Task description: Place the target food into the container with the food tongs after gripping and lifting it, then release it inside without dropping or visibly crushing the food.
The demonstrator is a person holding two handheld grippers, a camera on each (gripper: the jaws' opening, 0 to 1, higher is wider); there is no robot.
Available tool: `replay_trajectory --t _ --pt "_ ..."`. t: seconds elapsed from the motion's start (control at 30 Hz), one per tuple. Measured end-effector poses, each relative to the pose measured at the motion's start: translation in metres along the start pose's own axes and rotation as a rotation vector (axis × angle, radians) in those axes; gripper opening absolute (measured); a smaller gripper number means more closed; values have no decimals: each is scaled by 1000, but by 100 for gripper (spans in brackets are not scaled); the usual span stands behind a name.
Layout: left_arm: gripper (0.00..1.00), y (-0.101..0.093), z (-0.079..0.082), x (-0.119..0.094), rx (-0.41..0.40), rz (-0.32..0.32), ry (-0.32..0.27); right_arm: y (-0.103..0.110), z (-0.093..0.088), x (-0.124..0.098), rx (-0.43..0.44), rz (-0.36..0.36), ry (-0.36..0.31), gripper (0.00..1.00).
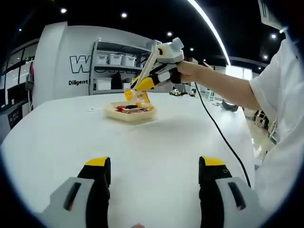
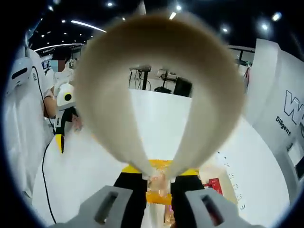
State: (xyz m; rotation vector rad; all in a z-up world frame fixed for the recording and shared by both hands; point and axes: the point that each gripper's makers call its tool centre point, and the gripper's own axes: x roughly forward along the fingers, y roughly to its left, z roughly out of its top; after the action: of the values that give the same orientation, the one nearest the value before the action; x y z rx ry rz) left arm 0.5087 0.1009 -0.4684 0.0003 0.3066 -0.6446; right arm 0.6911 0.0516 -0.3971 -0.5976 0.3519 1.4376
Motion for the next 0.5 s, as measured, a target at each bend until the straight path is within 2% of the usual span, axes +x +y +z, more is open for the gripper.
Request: replay_trajectory --t 0.33,0.5 --pt "75 6 1 -3 0 18 1 -34 -17 26 41 23 37 10" --pt "75 10 1 -5 -2 30 4 -49 -18 37 31 31 37 11"
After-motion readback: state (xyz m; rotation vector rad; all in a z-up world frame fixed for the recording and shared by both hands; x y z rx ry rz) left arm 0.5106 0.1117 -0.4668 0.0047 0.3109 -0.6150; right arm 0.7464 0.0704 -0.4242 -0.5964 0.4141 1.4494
